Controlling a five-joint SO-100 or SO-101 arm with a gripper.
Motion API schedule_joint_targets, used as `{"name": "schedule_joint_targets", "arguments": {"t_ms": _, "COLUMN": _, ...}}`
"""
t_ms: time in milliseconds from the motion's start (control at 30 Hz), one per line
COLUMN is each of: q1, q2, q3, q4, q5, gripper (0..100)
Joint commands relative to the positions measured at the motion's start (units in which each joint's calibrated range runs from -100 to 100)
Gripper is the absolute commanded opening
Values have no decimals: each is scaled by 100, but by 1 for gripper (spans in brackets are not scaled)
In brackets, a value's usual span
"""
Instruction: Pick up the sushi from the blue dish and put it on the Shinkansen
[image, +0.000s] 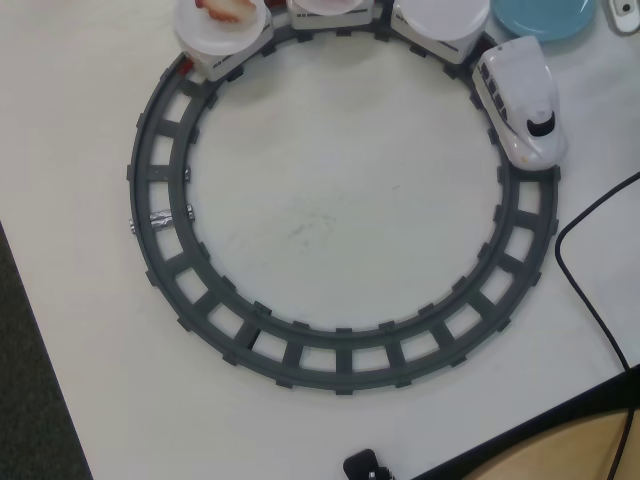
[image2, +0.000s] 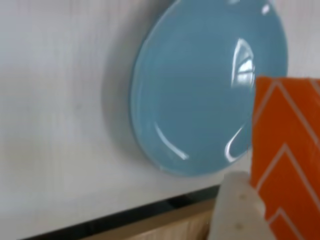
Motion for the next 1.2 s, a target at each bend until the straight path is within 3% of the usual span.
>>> {"name": "schedule_joint_targets", "arguments": {"t_ms": 0, "q1": -475, "q2": -359, "q3": -12, "q4": -113, "q5": 18, "gripper": 3}}
{"name": "schedule_joint_targets", "arguments": {"t_ms": 700, "q1": -2218, "q2": -760, "q3": -12, "q4": -130, "q5": -24, "gripper": 3}}
{"name": "schedule_joint_targets", "arguments": {"t_ms": 1167, "q1": -2209, "q2": -735, "q3": -4, "q4": -96, "q5": -24, "gripper": 2}}
